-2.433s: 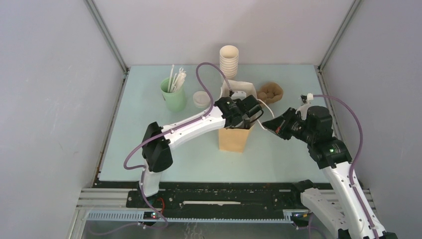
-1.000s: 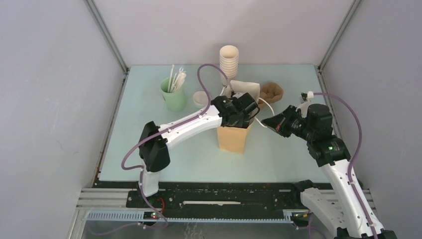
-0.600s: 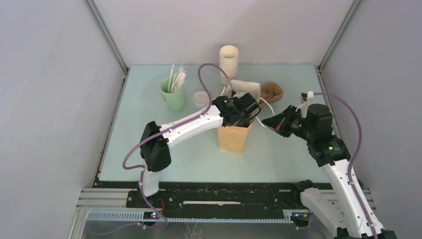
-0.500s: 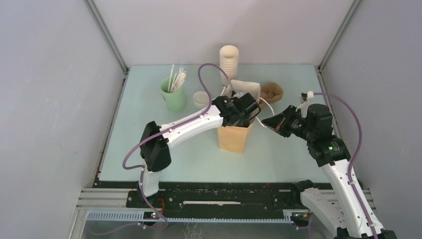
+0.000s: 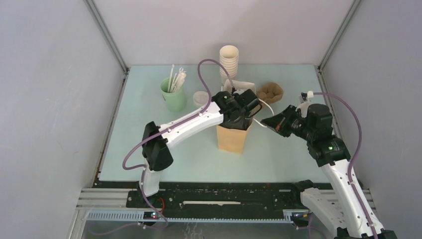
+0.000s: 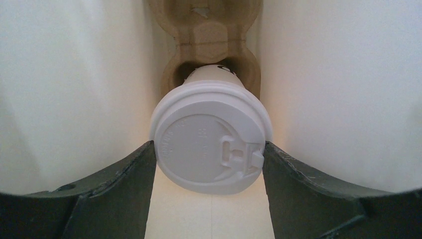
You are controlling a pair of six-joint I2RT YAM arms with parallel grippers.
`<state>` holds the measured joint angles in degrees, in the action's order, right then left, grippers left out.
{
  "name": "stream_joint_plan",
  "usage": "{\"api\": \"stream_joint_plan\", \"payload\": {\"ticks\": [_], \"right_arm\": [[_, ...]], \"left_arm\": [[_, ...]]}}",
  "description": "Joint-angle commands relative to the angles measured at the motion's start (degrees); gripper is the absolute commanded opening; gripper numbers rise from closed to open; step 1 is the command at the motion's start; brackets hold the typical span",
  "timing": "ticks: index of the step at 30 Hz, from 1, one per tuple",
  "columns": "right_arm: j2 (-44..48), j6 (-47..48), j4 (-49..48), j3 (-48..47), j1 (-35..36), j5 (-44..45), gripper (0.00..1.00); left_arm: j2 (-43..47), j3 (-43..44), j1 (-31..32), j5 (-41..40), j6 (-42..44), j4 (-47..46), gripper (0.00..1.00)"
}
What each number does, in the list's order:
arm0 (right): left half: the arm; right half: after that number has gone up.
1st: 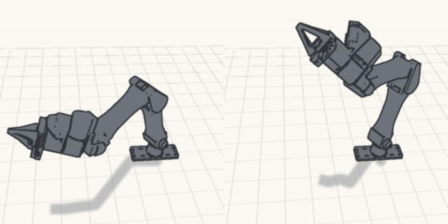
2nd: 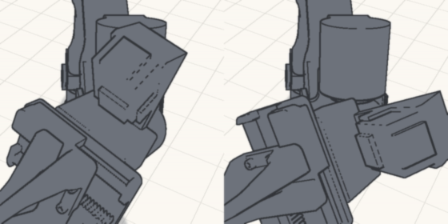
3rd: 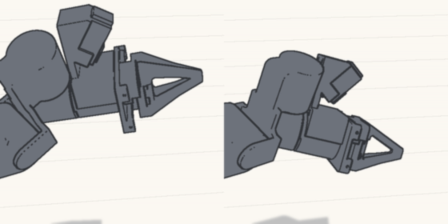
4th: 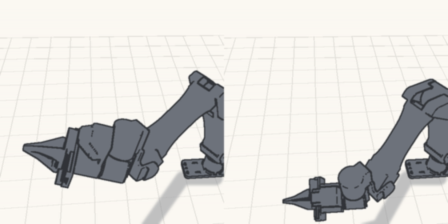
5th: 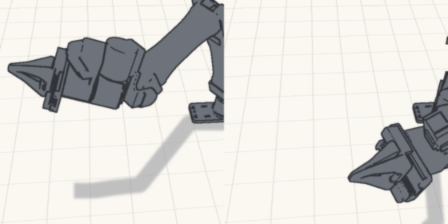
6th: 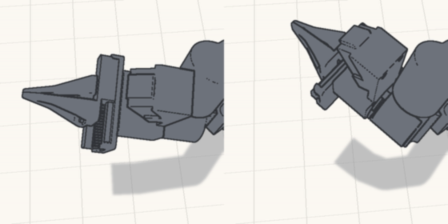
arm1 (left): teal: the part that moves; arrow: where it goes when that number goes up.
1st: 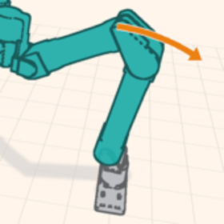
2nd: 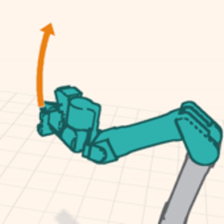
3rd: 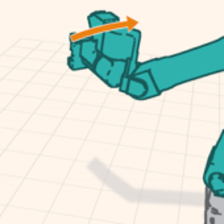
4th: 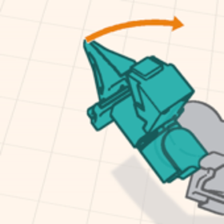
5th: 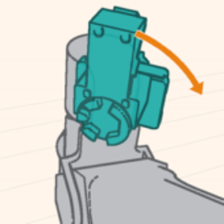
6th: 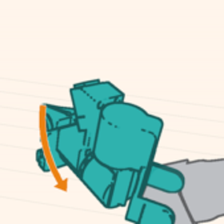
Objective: Pack the takeout coffee
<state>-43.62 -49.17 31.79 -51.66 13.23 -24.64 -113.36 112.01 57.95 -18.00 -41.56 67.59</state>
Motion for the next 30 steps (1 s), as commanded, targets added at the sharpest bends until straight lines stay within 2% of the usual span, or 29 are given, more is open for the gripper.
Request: {"api": "stream_joint_plan", "payload": {"ticks": [1,13,18,26,30], "right_arm": [[0.7,0.4,-3.0,-0.3,0.6,-1.3,0.00],[1.0,1.5,-3.1,-0.3,1.0,-0.8,0.00],[0.5,2.7,-4.5,-0.3,1.4,-1.6,0.00],[-2.5,16.2,-4.7,-5.9,2.1,-4.9,0.00],[-4.8,21.3,-3.0,-11.0,4.0,-4.7,0.00]], "left_arm": [[2.1,7.9,-0.1,-3.3,-0.7,4.4,0.09],[5.2,21.1,-0.2,-5.0,-0.4,12.3,0.09],[8.0,23.1,-0.3,-4.1,0.4,12.8,0.09],[12.5,24.2,-0.5,-1.2,2.2,12.2,0.08],[15.2,21.3,-0.5,-1.5,3.0,10.5,0.08]]}}
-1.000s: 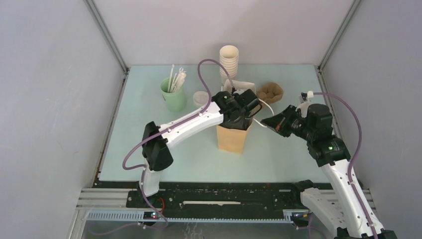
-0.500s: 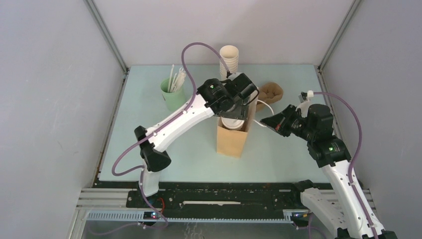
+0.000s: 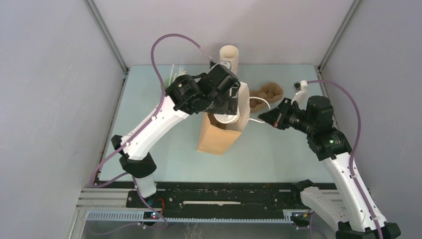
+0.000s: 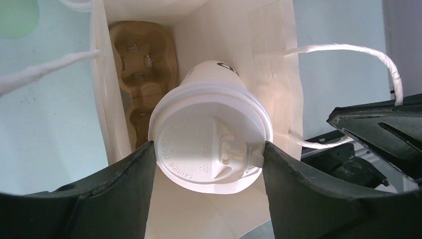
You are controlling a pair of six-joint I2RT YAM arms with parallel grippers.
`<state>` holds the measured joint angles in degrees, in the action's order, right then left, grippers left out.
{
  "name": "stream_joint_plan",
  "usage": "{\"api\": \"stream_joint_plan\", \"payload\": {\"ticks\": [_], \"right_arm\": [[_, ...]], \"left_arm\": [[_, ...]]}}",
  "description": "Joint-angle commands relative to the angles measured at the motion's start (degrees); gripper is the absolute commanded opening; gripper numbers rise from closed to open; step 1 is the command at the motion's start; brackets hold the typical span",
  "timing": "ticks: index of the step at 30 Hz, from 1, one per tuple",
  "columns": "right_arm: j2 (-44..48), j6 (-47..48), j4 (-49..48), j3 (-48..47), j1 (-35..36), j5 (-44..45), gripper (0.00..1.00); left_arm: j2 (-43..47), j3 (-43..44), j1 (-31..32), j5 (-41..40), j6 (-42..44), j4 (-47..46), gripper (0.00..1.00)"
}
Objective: Pack the takeout coffee
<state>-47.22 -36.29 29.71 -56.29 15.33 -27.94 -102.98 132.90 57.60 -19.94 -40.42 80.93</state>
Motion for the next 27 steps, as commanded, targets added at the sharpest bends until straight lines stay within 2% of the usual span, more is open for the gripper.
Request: {"api": "stream_joint_plan", "payload": {"ticks": [1,4,8,15,20,24,27], "right_arm": [[-1.7,9.0,-0.7,-7.6,2.9,-0.9,0.00],[-3.0,10.7,0.7,-11.7,8.4,4.2,0.00],[-5.5,14.7,2.8,-17.1,17.7,13.5,0.00],[-12.5,21.2,8.7,-25.9,21.4,17.8,0.00],[-14.0,21.1,9.3,-25.8,22.4,18.9,0.00],[-17.0,24.5,14.2,-29.5,27.1,24.4,0.00],[-16.2,21.4,12.3,-28.9,27.1,23.6,0.00]], "left_arm": [[5.6,-1.2,-0.2,0.0,2.1,-3.7,0.08],[7.1,-6.7,-0.4,-0.1,3.2,-7.6,0.08],[6.0,-9.8,-1.1,1.9,4.4,-10.2,0.07],[4.2,-9.7,-1.6,5.9,4.3,-10.3,0.04],[4.8,-7.6,-2.4,6.3,4.6,-10.5,0.05],[4.9,-7.6,-3.7,10.5,3.9,-12.1,0.05],[5.2,-9.7,-4.6,12.0,2.0,-13.1,0.05]]}}
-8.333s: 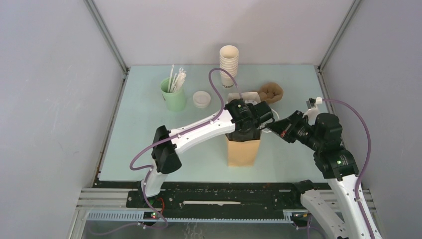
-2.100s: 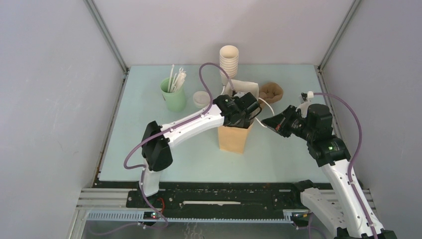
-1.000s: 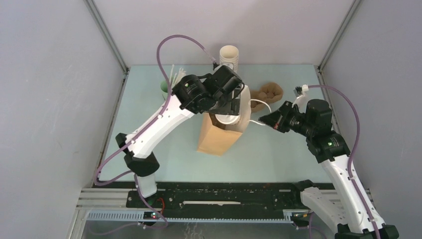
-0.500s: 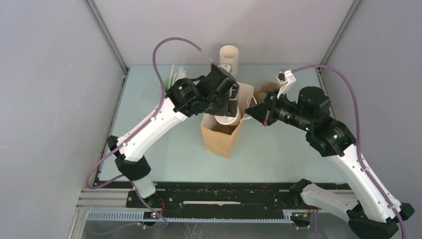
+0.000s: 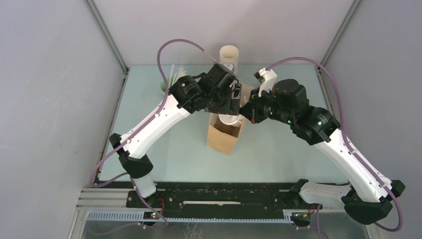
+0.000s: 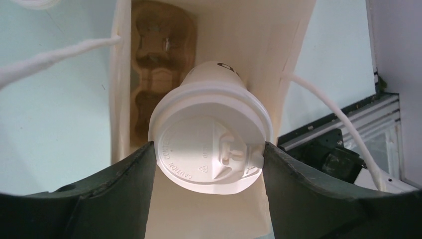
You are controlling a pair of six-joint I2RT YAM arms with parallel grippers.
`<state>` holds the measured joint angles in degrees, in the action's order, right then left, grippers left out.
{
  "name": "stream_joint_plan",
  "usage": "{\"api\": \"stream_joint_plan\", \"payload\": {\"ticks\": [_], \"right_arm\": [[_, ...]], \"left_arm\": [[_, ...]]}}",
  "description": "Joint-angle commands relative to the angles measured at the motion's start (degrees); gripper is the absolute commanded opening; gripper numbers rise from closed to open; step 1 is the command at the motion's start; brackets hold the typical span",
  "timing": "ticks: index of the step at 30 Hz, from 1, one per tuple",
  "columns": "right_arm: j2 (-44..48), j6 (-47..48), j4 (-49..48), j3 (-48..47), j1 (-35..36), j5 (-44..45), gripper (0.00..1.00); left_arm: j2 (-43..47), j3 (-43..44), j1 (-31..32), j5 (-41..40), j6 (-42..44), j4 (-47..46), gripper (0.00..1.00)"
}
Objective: Pack the takeout coffee
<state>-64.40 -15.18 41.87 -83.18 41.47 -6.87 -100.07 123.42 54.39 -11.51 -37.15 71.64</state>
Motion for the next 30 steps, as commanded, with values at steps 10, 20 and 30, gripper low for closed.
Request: {"api": "stream_joint_plan", "payload": {"ticks": [10,20,30], "right_arm": [[8.0,-16.1,-8.5,8.2,-11.1,-8.5,0.00],[6.5,-11.0,-12.8,8.1,-15.6,-16.4,0.00],[8.8,-5.4,-10.8,8.8,-11.2,-20.5,0.00]], "left_arm": [[6.4,-8.1,-2.1,10.0,3.2,-10.7,0.06],[14.8,-26.2,-1.9,23.9,-5.5,-25.3,0.06],[17.4,-33.3,-6.5,32.9,-19.8,-37.8,0.05]]}}
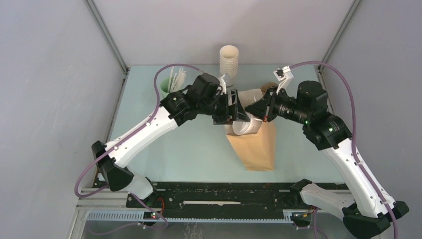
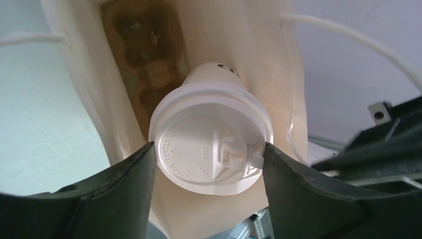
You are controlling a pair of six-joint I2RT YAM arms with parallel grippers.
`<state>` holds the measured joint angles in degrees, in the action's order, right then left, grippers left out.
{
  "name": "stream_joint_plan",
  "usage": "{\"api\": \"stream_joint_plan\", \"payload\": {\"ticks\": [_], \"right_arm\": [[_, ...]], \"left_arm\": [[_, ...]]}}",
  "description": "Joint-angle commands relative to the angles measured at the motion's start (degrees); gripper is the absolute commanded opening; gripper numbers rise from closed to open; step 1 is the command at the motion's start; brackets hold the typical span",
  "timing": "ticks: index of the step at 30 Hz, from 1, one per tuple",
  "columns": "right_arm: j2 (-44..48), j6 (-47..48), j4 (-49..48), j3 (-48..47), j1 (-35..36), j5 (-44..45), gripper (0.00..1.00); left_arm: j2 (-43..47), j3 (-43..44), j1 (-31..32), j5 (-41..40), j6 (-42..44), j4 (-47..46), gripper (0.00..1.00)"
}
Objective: Pack the takeout coffee
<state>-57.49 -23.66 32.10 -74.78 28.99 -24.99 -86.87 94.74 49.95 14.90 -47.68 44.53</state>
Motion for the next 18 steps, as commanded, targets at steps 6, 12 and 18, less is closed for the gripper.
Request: {"api": "stream_joint_plan", "payload": {"ticks": [6,12,18], "right_arm": [[5.0,0.6,-1.7,4.0,-0.4,-3.4,0.00],[6.2,-7.0,-6.5,9.1,-10.0,-11.3,0.00],[7.2,-9.3,-8.8,9.7,-11.3,-11.9,0.00]], "left_arm": [[6.1,-9.0,-3.0,9.9,-11.8,-18.5,0.06],[8.5,-12.3,-3.0,9.9,-12.3,-21.3,0.06],[7.2,-9.3,-3.3,2.9,-10.2,-9.4,0.06]]}}
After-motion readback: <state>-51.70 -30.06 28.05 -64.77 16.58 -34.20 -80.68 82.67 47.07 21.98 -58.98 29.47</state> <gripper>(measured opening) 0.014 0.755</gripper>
